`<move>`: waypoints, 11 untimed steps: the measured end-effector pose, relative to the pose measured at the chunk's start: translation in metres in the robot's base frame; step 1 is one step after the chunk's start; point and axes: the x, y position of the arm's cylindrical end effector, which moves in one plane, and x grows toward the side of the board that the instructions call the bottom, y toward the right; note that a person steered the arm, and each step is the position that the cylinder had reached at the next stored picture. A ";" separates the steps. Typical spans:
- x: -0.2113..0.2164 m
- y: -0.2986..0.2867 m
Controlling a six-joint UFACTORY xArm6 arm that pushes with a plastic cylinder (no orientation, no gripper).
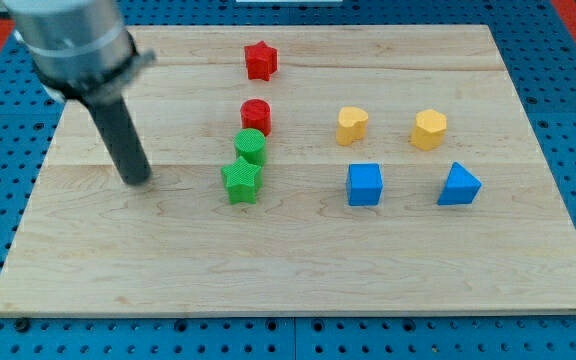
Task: Move yellow hexagon towards left
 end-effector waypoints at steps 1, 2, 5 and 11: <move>-0.092 0.009; -0.121 0.064; -0.162 0.245; -0.119 0.404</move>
